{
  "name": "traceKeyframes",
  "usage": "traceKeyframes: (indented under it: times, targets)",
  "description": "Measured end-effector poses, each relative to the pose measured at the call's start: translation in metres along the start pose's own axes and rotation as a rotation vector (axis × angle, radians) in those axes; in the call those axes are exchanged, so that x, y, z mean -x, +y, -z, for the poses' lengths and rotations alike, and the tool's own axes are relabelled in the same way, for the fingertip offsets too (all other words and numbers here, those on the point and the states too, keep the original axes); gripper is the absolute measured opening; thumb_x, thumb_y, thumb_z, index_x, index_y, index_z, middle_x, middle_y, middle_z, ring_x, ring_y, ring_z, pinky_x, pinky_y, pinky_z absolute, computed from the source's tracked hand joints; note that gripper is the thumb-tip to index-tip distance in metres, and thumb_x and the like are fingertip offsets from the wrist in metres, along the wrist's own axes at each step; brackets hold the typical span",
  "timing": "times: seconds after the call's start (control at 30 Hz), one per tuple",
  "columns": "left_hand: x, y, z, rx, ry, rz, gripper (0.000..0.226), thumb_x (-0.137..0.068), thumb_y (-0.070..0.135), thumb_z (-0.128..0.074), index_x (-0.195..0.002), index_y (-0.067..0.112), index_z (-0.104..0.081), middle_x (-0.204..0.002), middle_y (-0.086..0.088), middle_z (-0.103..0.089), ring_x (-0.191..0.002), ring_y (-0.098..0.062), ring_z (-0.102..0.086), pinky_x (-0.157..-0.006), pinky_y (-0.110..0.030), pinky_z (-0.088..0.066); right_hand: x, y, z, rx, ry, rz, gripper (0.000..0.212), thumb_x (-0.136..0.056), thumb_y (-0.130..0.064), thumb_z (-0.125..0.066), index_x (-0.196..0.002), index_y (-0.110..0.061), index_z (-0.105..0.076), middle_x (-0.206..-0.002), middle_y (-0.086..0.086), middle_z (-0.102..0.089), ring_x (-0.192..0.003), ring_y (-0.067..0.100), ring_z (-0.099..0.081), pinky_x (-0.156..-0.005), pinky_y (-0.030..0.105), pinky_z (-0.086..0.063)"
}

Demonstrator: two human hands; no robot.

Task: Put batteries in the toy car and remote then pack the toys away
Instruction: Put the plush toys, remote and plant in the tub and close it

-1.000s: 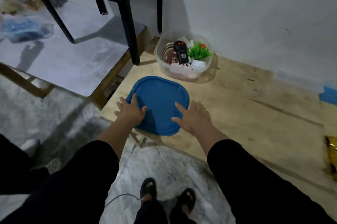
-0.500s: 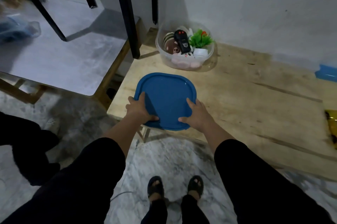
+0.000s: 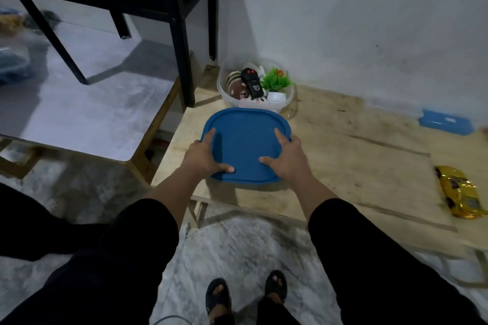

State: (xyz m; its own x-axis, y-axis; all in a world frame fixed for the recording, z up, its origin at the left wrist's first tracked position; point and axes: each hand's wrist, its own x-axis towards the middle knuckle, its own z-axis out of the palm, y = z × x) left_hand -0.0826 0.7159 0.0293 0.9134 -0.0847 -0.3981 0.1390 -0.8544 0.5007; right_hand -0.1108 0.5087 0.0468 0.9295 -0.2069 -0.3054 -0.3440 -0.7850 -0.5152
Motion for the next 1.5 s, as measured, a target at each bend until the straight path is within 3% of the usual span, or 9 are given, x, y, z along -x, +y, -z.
traceKeyframes:
  times: [0.2, 0.4, 0.57, 0.87, 1.0, 1.23, 1.5]
  targets:
    - [-0.001, 0.007, -0.004, -0.038, -0.054, 0.011, 0.126, -0.058, 0.053, -0.084, -0.151, 0.03, -0.002, -0.14, -0.015, -0.038, -0.126, -0.034, -0.04, -0.099, -0.045, -0.041, -0.007, 0.012, 0.009, 0.065, -0.104, 0.0, 0.101, -0.075, -0.035, -0.076, -0.15, -0.032, -0.009, -0.157, 0.006, 0.001, -0.143, 0.027, -0.018, -0.113, 0.038, -0.027]
    - [0.004, 0.008, -0.006, -0.07, -0.08, 0.043, 0.123, -0.061, 0.048, -0.085, -0.151, 0.032, -0.002, -0.141, -0.016, -0.032, -0.125, -0.036, -0.041, -0.099, -0.045, -0.041, -0.01, 0.011, 0.008, 0.153, -0.19, -0.009, 0.109, -0.073, -0.042, -0.077, -0.15, -0.033, 0.0, -0.158, 0.007, 0.006, -0.145, 0.029, -0.009, -0.116, 0.041, -0.023]
    - [0.013, 0.001, -0.005, -0.088, -0.077, 0.02, 0.122, -0.062, 0.045, -0.085, -0.151, 0.031, -0.003, -0.141, -0.016, -0.03, -0.125, -0.036, -0.041, -0.098, -0.045, -0.042, 0.007, 0.009, 0.003, 0.141, -0.202, -0.011, 0.105, -0.077, -0.039, -0.074, -0.15, -0.034, 0.002, -0.158, 0.01, 0.006, -0.144, 0.03, -0.016, -0.113, 0.04, -0.027]
    - [0.018, -0.002, 0.006, -0.08, -0.003, -0.06, 0.119, -0.061, 0.045, -0.086, -0.15, 0.032, -0.009, -0.139, -0.014, -0.03, -0.122, -0.036, -0.043, -0.098, -0.045, -0.043, 0.016, -0.002, 0.008, 0.118, -0.125, 0.007, 0.102, -0.079, -0.036, -0.073, -0.15, -0.035, 0.001, -0.158, 0.009, 0.008, -0.143, 0.029, -0.02, -0.111, 0.039, -0.031]
    - [0.007, 0.007, 0.015, -0.074, 0.055, -0.095, 0.112, -0.063, 0.044, -0.084, -0.149, 0.032, -0.013, -0.141, -0.012, -0.028, -0.123, -0.034, -0.041, -0.099, -0.045, -0.042, 0.003, -0.006, 0.016, 0.126, -0.05, 0.034, 0.101, -0.078, -0.042, -0.072, -0.15, -0.034, -0.002, -0.157, 0.009, 0.008, -0.146, 0.028, -0.007, -0.115, 0.038, -0.024]
    - [-0.038, 0.037, 0.03, -0.07, 0.124, -0.138, 0.112, -0.061, 0.051, -0.083, -0.148, 0.032, -0.016, -0.151, -0.01, -0.016, -0.132, -0.035, -0.032, -0.107, -0.046, -0.037, -0.044, -0.01, 0.04, 0.18, -0.011, 0.034, 0.1, -0.079, -0.05, -0.068, -0.149, -0.037, 0.001, -0.157, 0.014, 0.007, -0.145, 0.03, -0.006, -0.115, 0.041, -0.026]
    - [-0.108, 0.079, 0.05, -0.09, 0.163, -0.06, 0.11, -0.063, 0.059, -0.078, -0.149, 0.035, -0.012, -0.151, -0.012, -0.019, -0.133, -0.036, -0.033, -0.105, -0.047, -0.04, -0.131, -0.017, 0.071, 0.112, -0.037, 0.083, 0.1, -0.077, -0.052, -0.069, -0.15, -0.035, -0.002, -0.156, 0.015, 0.002, -0.144, 0.031, -0.014, -0.114, 0.042, -0.026]
